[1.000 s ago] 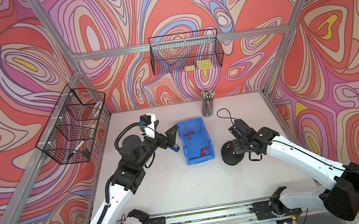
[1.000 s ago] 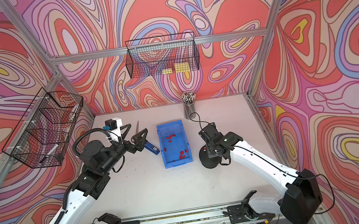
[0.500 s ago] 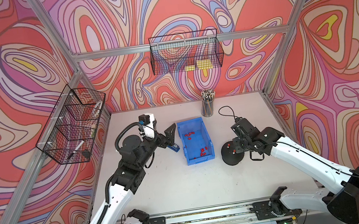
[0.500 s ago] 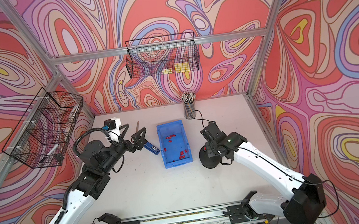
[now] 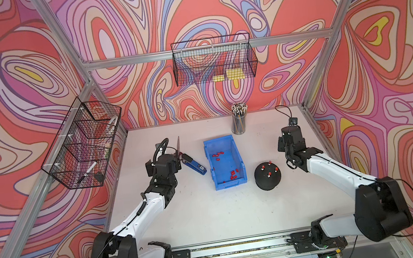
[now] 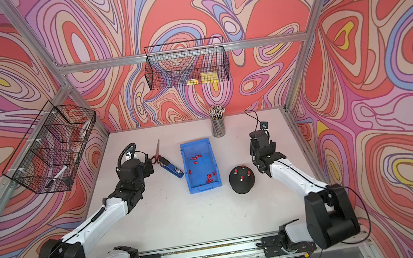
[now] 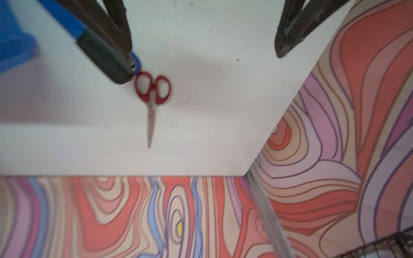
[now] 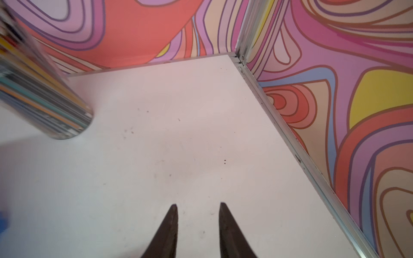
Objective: Cover the protruding screws with screw protection sleeves
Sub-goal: Reset both arms
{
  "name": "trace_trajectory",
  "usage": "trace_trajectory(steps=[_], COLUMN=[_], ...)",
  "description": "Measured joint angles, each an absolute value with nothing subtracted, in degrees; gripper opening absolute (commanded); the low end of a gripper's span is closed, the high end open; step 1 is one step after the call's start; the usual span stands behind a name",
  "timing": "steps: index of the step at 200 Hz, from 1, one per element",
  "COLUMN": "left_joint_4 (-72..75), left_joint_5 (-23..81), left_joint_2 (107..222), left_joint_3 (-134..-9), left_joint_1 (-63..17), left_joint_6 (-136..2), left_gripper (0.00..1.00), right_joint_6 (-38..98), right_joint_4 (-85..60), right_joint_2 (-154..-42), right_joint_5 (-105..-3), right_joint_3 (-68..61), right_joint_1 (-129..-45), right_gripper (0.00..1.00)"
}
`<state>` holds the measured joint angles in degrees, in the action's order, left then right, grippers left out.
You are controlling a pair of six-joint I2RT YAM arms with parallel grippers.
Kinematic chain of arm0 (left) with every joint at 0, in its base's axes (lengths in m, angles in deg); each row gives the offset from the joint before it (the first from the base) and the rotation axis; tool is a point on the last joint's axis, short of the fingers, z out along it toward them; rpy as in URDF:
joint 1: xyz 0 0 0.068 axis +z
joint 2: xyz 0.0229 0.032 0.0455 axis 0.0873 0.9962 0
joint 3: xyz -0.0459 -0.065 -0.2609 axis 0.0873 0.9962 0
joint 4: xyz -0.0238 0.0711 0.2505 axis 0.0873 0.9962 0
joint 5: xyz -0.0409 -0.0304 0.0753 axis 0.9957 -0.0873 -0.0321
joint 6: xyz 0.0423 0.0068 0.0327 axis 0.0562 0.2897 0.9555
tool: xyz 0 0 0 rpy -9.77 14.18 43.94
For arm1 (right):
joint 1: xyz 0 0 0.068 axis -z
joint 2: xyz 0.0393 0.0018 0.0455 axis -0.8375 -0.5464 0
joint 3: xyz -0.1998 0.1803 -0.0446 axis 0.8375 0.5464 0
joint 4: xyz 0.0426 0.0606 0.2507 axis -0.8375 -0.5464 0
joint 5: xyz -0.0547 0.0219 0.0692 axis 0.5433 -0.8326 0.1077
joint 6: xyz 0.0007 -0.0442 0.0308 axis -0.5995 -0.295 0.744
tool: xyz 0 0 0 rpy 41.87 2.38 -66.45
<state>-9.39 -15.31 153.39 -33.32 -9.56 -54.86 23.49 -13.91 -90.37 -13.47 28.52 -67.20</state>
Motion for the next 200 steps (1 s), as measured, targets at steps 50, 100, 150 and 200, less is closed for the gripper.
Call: trace_trajectory(steps=[50,100,150,200], left_joint_4=[-26.5,-41.8,-44.4,-44.4], left_joint_5=[-7.9,8.0,8.2,7.8], left_joint_2=[158.7,169.4,169.5,169.5], left_joint_3=[-21.9,-16.3,-18.7,-18.7], left_joint_1=[-2.1,3.2,3.2,3.2], left_joint_6=[-51.9,-51.0,-51.8,-52.0], left_gripper=[0.99,0.99,0.99,1.0], right_joint_6=[15.0,12.8,15.4,15.5], right_joint_4=[20.3,42.4,43.1,43.2], right_joint_2=[-99.2,-107.7,-107.8,-107.8], right_joint_5=[-16.9,-26.1,-26.1,-26.1], right_joint_3=[46.3,50.9,47.1,47.1], right_joint_1=[-66.0,-61.2,-59.2,-59.1], right_gripper=[0.32,0.36,0.98,0.98])
